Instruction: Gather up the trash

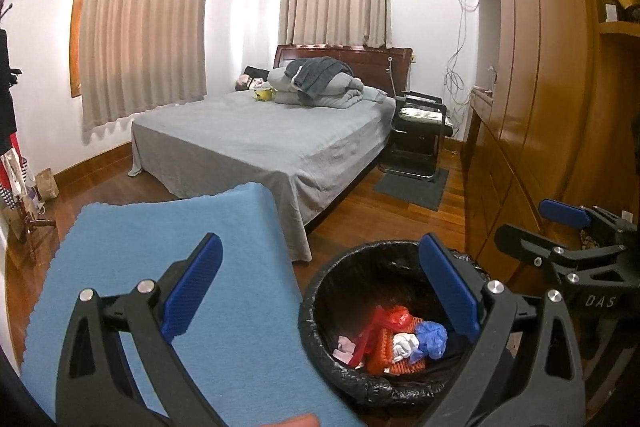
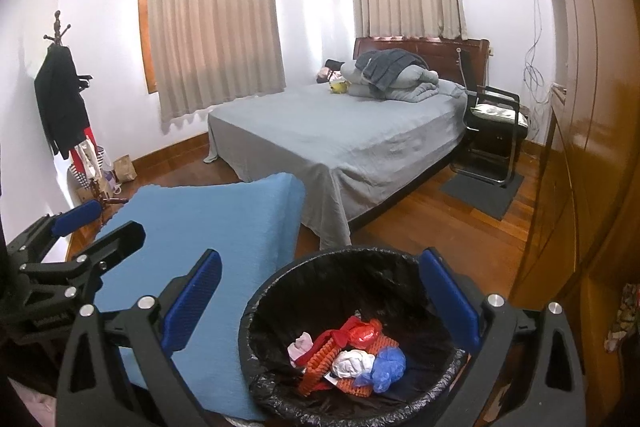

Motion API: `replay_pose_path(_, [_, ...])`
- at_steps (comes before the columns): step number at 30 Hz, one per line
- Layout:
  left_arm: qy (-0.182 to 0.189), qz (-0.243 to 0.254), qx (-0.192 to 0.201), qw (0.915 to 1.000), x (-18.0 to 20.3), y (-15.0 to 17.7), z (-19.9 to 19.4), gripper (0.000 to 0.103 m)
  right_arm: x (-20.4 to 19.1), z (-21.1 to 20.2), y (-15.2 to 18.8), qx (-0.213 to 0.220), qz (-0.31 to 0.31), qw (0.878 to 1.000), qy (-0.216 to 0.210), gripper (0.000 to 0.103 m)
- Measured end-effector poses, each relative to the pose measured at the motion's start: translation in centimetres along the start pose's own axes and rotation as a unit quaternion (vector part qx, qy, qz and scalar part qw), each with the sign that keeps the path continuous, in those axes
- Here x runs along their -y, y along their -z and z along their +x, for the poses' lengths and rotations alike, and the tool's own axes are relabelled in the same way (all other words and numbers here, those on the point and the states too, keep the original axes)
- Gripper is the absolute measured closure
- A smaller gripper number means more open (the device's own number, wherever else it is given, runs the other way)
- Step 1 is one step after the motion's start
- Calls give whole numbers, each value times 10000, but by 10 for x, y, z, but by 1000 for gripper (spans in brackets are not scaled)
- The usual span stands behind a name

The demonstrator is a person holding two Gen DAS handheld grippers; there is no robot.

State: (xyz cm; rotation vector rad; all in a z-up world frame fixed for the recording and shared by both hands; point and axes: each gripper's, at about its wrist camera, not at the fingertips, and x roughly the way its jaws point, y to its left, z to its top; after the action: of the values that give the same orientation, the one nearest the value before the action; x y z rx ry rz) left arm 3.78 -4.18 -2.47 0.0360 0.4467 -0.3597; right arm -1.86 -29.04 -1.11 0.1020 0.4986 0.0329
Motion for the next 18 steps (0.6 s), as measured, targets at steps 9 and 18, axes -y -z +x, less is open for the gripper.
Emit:
replay_pose_path(9, [-15,6,-2,10000,-2,0,-1,7,0,0,1,1,-4,10000,0,6])
replay_pose_path(18, [-18,7,-3,10000,-2,0,-1,7,-1,0,0,7,-21,10000,0,6])
